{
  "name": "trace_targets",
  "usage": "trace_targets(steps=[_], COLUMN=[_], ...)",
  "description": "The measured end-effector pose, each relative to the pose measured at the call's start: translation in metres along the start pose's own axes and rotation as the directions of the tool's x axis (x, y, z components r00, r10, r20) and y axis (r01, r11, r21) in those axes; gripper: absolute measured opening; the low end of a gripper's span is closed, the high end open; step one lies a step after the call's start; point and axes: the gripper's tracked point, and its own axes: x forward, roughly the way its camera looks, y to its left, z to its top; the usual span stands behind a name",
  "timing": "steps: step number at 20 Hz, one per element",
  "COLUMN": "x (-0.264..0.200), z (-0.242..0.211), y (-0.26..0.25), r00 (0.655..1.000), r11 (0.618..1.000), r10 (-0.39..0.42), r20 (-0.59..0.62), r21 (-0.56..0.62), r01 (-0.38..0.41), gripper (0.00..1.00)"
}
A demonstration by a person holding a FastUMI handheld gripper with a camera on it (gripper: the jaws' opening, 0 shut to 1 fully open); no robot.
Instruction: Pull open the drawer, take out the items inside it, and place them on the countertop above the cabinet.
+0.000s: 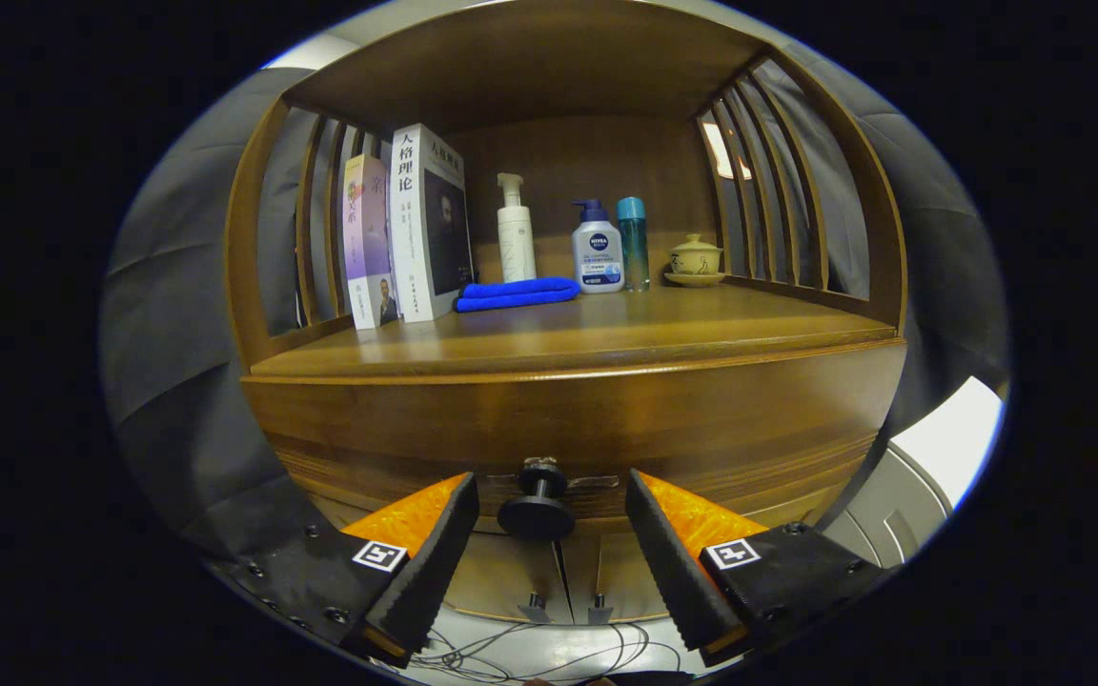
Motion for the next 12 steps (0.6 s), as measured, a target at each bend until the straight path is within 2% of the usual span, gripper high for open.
trace_targets(steps=[7, 12], x=[0.006, 0.008], z=[-0.011, -0.012], y=[0.006, 0.006], r00=[1.0, 1.0], r11=[1.0, 0.999], r10=[0.006, -0.011], r20=[-0.018, -0.014], r21=[-0.019, -0.037], r01=[-0.006, 0.011], gripper=[0.98, 0.74])
